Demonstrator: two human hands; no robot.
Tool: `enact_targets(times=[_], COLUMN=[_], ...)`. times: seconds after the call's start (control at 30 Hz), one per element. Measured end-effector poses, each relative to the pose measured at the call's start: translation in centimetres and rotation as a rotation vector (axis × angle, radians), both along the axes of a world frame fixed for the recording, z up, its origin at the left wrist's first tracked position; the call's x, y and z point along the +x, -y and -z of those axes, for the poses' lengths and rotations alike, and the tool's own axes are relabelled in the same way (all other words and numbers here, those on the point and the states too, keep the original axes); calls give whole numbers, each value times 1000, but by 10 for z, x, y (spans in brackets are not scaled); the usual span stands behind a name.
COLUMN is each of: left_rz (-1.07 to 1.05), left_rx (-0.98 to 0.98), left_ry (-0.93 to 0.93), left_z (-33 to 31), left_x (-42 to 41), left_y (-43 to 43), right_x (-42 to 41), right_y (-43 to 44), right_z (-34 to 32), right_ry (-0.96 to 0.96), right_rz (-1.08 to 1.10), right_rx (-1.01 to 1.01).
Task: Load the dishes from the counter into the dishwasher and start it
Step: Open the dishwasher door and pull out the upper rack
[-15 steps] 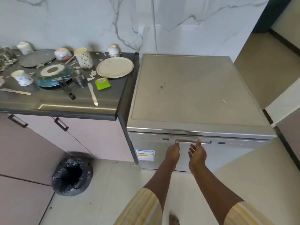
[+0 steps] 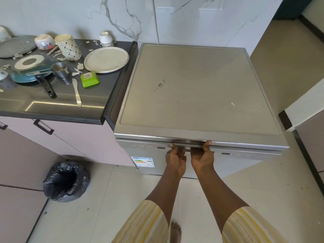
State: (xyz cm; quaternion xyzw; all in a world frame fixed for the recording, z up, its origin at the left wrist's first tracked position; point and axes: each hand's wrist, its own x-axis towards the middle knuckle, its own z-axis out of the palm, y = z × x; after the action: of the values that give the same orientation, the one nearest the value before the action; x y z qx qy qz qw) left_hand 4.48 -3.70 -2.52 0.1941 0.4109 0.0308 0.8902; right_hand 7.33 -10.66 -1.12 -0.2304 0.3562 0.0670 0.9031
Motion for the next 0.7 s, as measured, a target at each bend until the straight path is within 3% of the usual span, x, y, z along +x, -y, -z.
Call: enact_targets(times=[0.2,0.37,0.53,0.7], left_rz=[27,-99,137,219], left_rx=[-61,-100,46,138], left_ry=[-19,0,-73,-249], left_z=[7,-6,7,33], left_x=[-28,-53,-102,-181], left_y=[12,26,30,37], right_x=[-14,-54,-111,-182], right_y=[-6,-2,8,22], right_z=[-1,0,19,43], right_ry=[-87,-145,-208,-183], right_rz=[-59,-124,-75,-89], right_rx=[-228,-277,-378,-422])
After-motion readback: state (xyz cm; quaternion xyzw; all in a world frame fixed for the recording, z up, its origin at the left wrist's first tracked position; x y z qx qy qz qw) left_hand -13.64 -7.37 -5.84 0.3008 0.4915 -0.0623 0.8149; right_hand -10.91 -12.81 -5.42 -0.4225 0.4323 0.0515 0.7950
